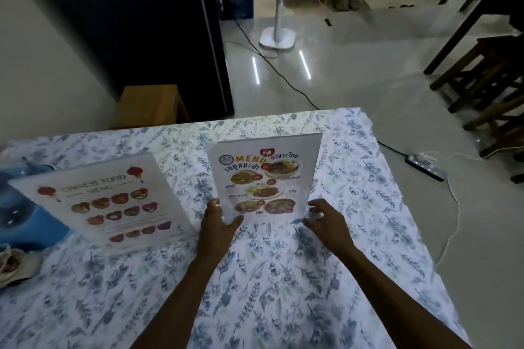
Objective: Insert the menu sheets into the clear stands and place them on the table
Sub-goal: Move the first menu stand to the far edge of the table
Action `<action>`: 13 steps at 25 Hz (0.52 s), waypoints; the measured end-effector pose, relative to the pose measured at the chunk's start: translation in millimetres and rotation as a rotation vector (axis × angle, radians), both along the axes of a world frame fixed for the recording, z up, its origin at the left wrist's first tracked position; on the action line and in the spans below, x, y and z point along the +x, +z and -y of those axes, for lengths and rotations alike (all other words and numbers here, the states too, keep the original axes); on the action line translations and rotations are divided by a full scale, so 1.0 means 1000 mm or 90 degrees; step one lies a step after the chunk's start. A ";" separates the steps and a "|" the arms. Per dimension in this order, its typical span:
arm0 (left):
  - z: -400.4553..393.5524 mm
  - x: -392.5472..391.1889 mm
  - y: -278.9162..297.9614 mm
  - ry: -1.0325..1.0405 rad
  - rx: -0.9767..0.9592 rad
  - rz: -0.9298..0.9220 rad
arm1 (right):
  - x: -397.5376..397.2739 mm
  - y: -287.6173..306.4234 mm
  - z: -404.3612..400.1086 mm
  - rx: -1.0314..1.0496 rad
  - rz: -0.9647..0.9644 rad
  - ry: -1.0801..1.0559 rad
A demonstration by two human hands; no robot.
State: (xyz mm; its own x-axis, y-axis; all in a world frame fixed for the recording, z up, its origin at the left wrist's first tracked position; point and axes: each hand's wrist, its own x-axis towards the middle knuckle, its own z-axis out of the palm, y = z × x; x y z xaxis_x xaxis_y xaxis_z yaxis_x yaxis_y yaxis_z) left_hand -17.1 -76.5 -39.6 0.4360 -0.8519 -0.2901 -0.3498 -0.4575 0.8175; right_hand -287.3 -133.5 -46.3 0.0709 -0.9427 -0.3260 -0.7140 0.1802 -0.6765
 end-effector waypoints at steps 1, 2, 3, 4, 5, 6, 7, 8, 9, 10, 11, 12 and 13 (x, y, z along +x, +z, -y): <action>0.002 0.000 -0.002 0.001 -0.001 -0.008 | 0.001 -0.002 0.004 0.001 -0.002 0.016; 0.004 -0.001 -0.003 -0.003 0.006 -0.013 | 0.002 -0.005 0.009 0.004 0.000 0.027; 0.005 -0.002 -0.003 -0.007 0.016 -0.019 | 0.003 -0.008 0.013 0.006 -0.007 0.036; 0.005 -0.003 -0.003 -0.012 0.034 -0.017 | 0.003 -0.012 0.015 0.005 -0.015 0.046; 0.005 -0.003 -0.005 -0.019 0.048 -0.012 | 0.003 -0.015 0.016 0.003 -0.018 0.055; 0.004 -0.003 -0.005 -0.029 0.062 0.007 | 0.001 -0.019 0.017 -0.004 -0.012 0.062; 0.002 -0.002 -0.007 -0.040 0.070 0.034 | -0.001 -0.022 0.017 -0.011 -0.004 0.069; 0.001 -0.002 -0.007 -0.046 0.080 0.065 | -0.003 -0.025 0.016 -0.018 0.004 0.078; 0.001 -0.001 -0.007 -0.048 0.084 0.092 | -0.003 -0.026 0.014 -0.019 0.005 0.088; 0.000 0.000 -0.007 -0.051 0.090 0.111 | -0.001 -0.028 0.013 -0.015 0.003 0.094; 0.000 0.003 -0.008 -0.056 0.093 0.126 | 0.001 -0.028 0.011 -0.008 -0.005 0.094; 0.000 0.005 -0.010 -0.063 0.095 0.140 | 0.003 -0.029 0.010 -0.009 -0.015 0.092; 0.000 0.007 -0.011 -0.074 0.091 0.153 | 0.005 -0.029 0.009 -0.013 -0.026 0.092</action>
State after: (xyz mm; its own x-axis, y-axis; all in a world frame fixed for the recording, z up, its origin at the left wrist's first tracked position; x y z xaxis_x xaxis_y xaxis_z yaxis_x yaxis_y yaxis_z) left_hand -9.8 -76.8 -50.5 0.4085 -0.8580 -0.3114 -0.5821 -0.5077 0.6352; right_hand -282.2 -142.7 -75.0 0.1930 -0.9303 -0.3120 -0.7589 0.0601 -0.6484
